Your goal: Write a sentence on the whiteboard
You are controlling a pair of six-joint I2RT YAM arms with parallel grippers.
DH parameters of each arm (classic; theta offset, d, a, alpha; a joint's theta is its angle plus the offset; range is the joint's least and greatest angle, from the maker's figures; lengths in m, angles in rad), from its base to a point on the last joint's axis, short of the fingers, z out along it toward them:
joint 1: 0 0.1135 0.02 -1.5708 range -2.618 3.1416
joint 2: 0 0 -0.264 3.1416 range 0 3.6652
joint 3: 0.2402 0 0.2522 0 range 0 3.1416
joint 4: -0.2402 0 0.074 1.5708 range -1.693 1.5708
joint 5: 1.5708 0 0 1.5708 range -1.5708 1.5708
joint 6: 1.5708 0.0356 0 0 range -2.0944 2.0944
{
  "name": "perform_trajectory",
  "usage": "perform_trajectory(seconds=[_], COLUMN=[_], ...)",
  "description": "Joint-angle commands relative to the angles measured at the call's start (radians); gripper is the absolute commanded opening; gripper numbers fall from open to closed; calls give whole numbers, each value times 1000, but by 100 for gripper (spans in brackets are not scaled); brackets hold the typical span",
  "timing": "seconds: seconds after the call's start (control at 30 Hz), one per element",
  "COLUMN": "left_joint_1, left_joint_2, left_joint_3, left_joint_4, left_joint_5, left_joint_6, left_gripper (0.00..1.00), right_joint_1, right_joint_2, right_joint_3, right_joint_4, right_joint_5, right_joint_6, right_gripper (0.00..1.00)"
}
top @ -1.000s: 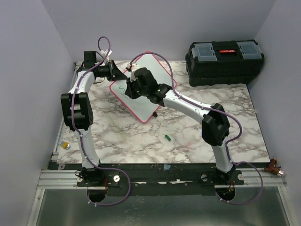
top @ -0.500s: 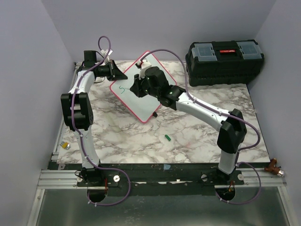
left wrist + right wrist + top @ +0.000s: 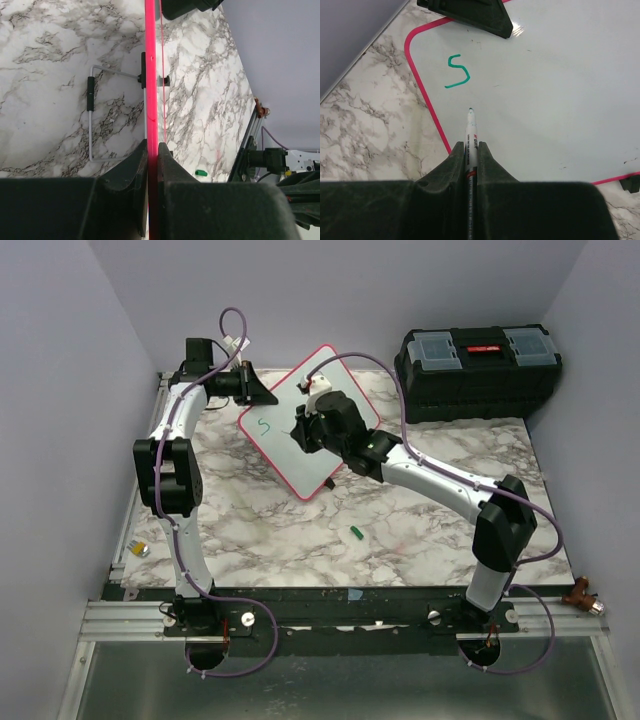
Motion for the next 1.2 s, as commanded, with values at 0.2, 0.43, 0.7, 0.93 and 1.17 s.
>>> perform_trajectory(seconds=[0.2, 0.43, 0.7, 0.93, 1.17], left_joint_1=[-19, -34, -49, -51, -51], left_joint_2=[22, 24, 27, 22, 24], left_joint_3=[43, 47, 52, 52, 56], left_joint_4=[-73, -78, -82, -84, -84], left_joint_5=[64, 57, 37, 31, 32], left_joint_6=[93, 93, 89, 93, 90], left_gripper=[0, 0, 0, 0, 0], right_joint_1=[-13, -29, -43, -44, -44], right_joint_2=[-53, -27, 59, 139, 183], right_joint_3=[-14, 22, 131, 216, 238], right_joint_4=[10, 6, -11, -29, -39], right_joint_5=[33, -10, -56, -79, -89], right_joint_6=[-42, -41, -50, -47, -42], right_gripper=[1, 1, 1, 1, 1])
